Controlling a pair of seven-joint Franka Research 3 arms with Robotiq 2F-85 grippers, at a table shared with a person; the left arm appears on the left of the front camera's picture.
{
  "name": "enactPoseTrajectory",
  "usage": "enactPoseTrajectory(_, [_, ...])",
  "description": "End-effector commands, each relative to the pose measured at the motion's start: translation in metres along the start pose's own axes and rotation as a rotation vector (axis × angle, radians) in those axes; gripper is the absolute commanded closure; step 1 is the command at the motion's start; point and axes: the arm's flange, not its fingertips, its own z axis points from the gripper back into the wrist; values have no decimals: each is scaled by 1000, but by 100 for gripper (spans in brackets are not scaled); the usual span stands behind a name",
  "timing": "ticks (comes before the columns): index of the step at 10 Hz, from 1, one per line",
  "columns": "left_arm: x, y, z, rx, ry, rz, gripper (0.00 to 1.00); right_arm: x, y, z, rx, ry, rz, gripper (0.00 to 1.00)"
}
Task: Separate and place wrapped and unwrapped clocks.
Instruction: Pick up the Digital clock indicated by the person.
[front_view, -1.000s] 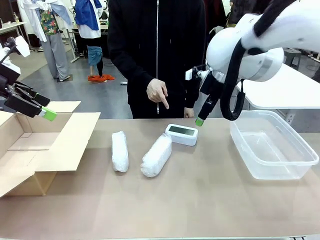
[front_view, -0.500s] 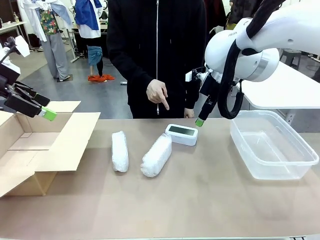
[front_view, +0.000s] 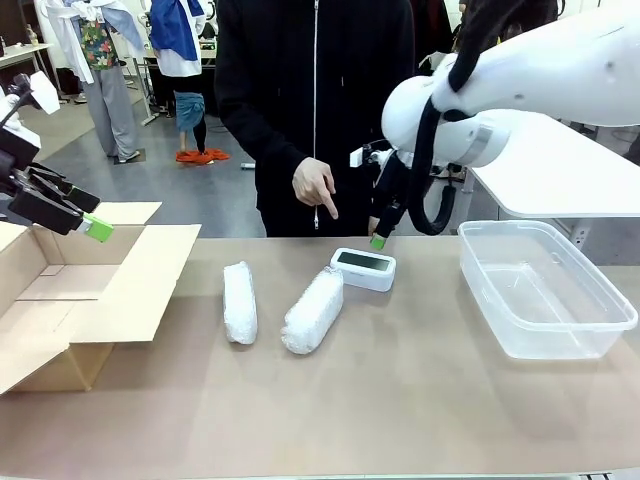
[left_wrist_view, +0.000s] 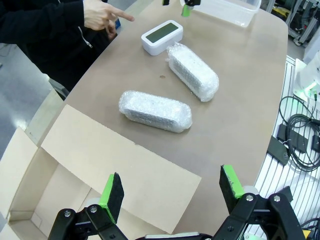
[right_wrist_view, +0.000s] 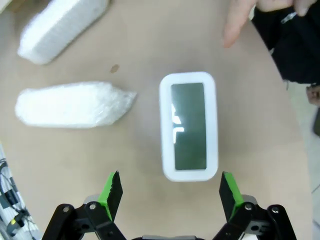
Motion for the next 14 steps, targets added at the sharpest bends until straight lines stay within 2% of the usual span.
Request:
enactPoseTrajectory(1, [0,1,0,-15,-6,6,0,21,-14,-9,-29,77,7,0])
enactPoseTrajectory(6, [0,1,0,-15,-6,6,0,50,-31,-46,42,200,18,0])
enactPoseTrajectory(10, [0,1,0,-15,-6,6,0,57,-17,-72,42,246,47,0])
enactPoseTrajectory(14, [0,1,0,-15,-6,6,0,56,-8,-81,50,285,69,0])
